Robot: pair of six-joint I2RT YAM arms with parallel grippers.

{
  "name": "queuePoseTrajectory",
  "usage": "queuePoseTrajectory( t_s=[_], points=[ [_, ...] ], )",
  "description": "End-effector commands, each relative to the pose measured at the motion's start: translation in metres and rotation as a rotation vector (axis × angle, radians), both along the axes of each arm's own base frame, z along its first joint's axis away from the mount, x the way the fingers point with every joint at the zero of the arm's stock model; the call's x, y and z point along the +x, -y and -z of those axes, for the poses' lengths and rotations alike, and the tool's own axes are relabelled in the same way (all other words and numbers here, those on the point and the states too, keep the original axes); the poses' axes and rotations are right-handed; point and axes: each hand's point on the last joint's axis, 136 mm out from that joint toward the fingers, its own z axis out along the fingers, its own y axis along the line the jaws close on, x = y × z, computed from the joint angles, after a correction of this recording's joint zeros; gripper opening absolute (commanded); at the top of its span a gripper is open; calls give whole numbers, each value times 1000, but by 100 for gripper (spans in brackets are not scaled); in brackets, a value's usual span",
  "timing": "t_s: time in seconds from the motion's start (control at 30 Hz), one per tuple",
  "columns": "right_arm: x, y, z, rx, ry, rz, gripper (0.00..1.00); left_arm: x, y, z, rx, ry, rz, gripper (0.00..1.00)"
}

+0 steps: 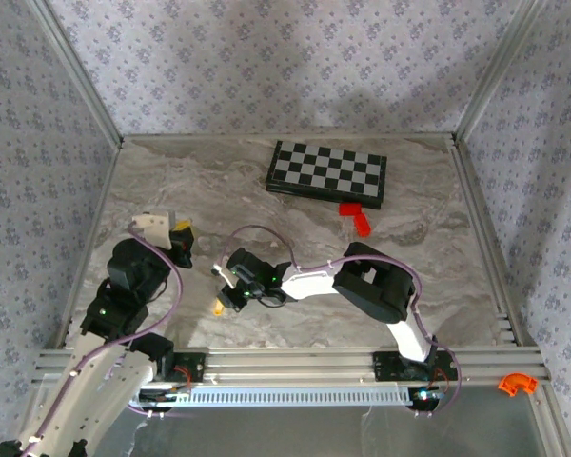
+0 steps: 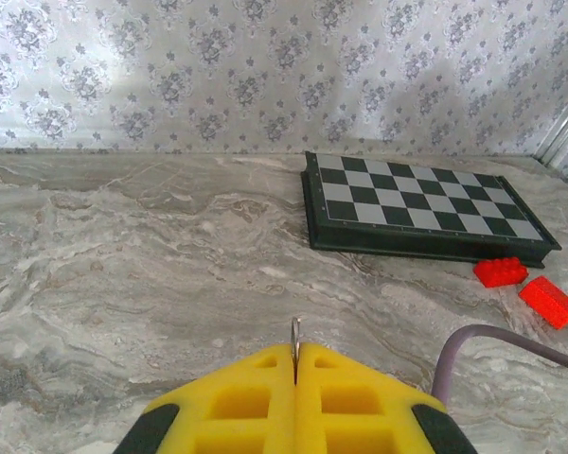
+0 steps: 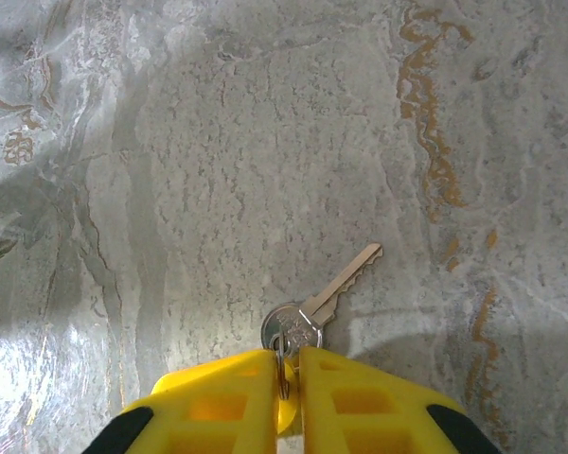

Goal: Put the keys on the keyring

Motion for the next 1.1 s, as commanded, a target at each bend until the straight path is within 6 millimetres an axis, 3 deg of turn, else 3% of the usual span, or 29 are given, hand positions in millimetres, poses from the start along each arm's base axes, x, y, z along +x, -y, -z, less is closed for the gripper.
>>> queuePoseTrajectory(
  t_s=[0.0, 0.37, 0.6, 0.83, 1.07],
  points=[
    [-4, -9, -3, 21, 7, -33, 12, 2, 3, -14, -32, 50, 13, 0],
    [-6, -8, -8, 50, 10, -48, 0, 2, 8, -12, -29, 46, 40, 0],
    [-6, 7, -23, 115, 26, -39, 0, 3, 9, -11, -27, 39, 45, 0],
    [-23, 38, -60, 216, 90, -85, 0, 3, 13, -10, -27, 39, 69, 0],
    [-39, 83, -115, 325, 221, -128, 0, -2, 29, -16, -57, 55, 161, 0]
  ],
)
